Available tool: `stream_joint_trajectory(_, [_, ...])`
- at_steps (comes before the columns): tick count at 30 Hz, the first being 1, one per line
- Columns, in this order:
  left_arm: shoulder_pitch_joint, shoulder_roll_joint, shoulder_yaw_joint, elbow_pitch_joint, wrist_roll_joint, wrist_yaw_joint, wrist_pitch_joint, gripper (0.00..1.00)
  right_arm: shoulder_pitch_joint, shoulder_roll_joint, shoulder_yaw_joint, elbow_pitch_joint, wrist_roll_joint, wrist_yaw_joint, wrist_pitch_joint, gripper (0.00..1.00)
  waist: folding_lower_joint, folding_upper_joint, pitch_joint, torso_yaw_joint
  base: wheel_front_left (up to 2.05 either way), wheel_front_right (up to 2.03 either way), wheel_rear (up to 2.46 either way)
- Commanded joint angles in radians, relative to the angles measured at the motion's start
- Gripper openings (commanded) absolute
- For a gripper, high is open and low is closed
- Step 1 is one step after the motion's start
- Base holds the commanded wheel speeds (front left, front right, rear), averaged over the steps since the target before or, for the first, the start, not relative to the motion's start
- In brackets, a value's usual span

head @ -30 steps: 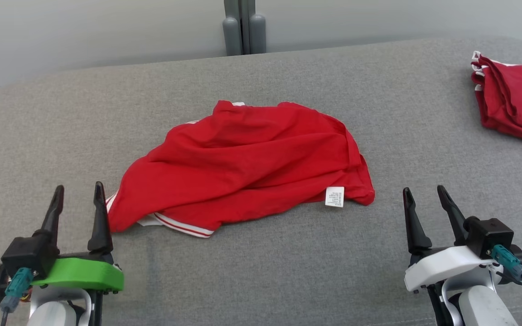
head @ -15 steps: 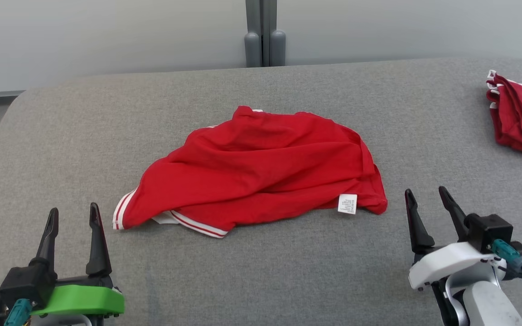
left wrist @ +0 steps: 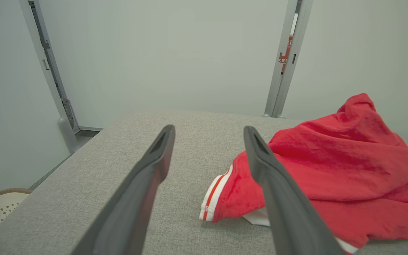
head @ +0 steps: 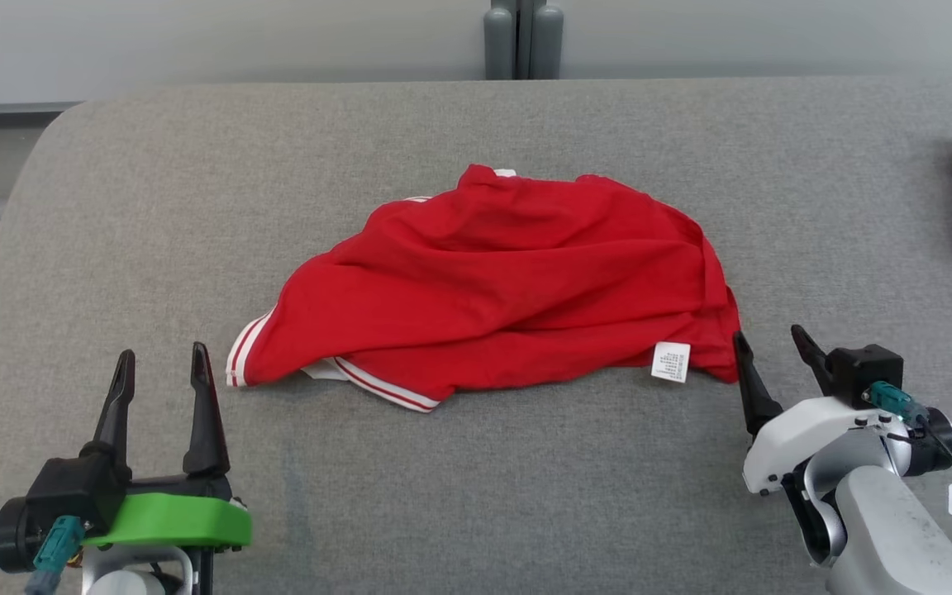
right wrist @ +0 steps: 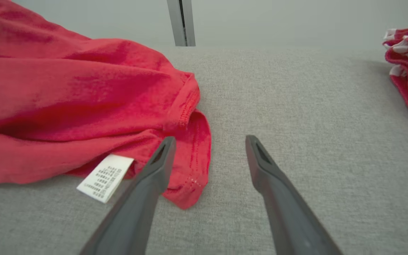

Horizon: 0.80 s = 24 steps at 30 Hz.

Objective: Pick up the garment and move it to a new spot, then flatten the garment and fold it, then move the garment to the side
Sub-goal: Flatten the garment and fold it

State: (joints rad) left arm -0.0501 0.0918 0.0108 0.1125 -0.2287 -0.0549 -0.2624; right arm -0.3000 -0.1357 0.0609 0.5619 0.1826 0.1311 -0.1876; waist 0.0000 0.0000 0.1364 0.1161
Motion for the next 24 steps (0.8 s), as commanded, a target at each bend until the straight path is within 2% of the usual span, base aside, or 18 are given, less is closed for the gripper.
stream_joint_trajectory(1, [-0.022,-0.005,0.004,0.005,0.009,-0.008,-0.003,1.0,-0.018,0.0,0.002,0.028,0.007,-0.001,-0.009,1.0,0.0,0.0,0.035,0.032,0.0,0.0,0.0])
stream_joint_trajectory(8, [-0.05,-0.026,0.01,0.021,0.023,-0.025,-0.003,1.0,-0.068,0.018,0.021,0.193,0.037,-0.001,-0.039,1.0,0.0,0.0,0.066,0.059,0.0,0.0,0.0])
stream_joint_trajectory(9, [-0.053,-0.028,0.012,0.022,0.025,-0.027,-0.003,1.0,-0.071,0.019,0.028,0.214,0.043,0.0,-0.042,0.7,0.0,0.0,0.067,0.059,0.0,0.0,0.0])
stream_joint_trajectory(10, [-0.053,-0.029,0.014,0.024,0.026,-0.027,-0.003,1.0,-0.073,0.022,0.033,0.229,0.05,0.0,-0.044,0.46,0.0,0.0,0.068,0.059,0.0,0.0,0.0])
stream_joint_trajectory(11, [-0.054,-0.031,0.016,0.026,0.027,-0.029,-0.003,1.0,-0.075,0.025,0.041,0.248,0.058,0.0,-0.045,0.0,0.0,0.0,0.067,0.058,0.0,0.0,0.0])
stream_joint_trajectory(18, [-0.048,-0.036,0.026,0.032,0.037,-0.034,-0.003,1.0,-0.092,0.014,0.059,0.267,0.093,-0.001,-0.073,0.0,0.0,0.0,0.047,0.036,0.0,0.0,0.0])
stream_joint_trajectory(24, [-0.017,-0.038,0.034,0.041,0.042,-0.036,-0.003,1.0,-0.045,-0.03,0.025,0.117,0.085,-0.001,-0.077,0.0,0.0,0.0,0.02,-0.006,0.0,0.0,0.0])
